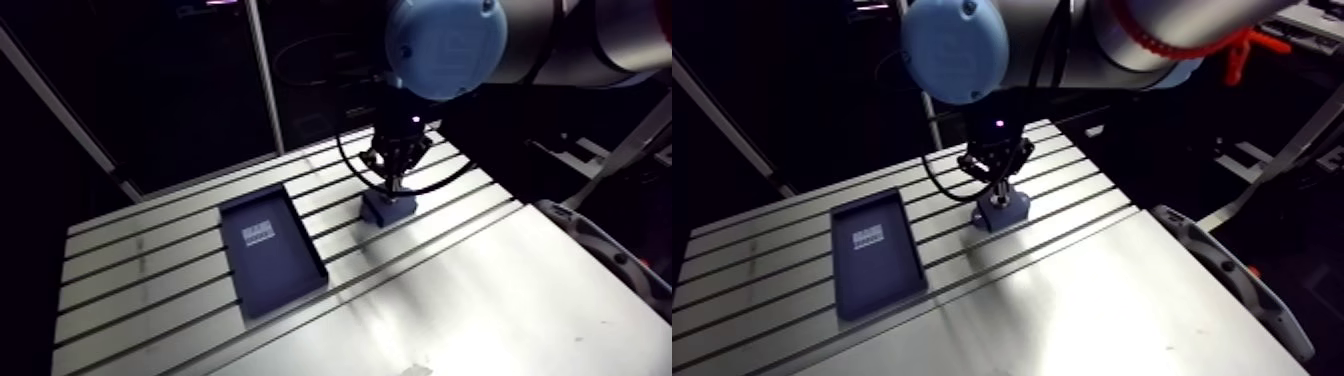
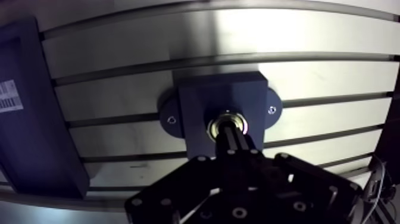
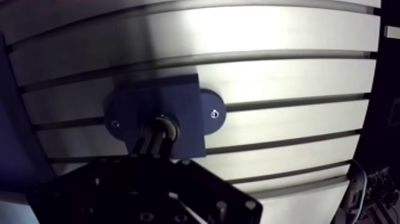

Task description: Pick up the bearing and press it into the housing until flush.

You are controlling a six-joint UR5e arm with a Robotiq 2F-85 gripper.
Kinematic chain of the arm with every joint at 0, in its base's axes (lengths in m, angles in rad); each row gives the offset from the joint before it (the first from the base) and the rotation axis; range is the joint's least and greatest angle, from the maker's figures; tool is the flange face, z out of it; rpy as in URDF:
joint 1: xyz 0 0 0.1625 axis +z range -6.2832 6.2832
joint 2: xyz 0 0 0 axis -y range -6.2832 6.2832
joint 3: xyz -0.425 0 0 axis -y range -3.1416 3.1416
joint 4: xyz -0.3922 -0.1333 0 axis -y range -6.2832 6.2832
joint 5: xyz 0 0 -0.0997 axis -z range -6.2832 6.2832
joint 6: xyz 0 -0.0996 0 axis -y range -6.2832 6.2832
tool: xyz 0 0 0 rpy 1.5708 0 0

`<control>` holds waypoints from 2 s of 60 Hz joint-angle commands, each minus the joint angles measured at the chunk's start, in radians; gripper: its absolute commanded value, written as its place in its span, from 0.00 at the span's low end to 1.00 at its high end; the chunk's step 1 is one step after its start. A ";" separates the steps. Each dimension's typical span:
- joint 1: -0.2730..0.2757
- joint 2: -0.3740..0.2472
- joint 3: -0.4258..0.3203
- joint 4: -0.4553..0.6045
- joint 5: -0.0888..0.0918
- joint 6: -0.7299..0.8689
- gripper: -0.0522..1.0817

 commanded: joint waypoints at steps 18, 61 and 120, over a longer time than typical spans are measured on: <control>0.000 0.014 0.005 -0.039 0.006 -0.011 1.00; 0.000 0.013 0.019 -0.039 0.006 -0.011 1.00; -0.001 0.022 0.024 -0.041 0.000 -0.013 1.00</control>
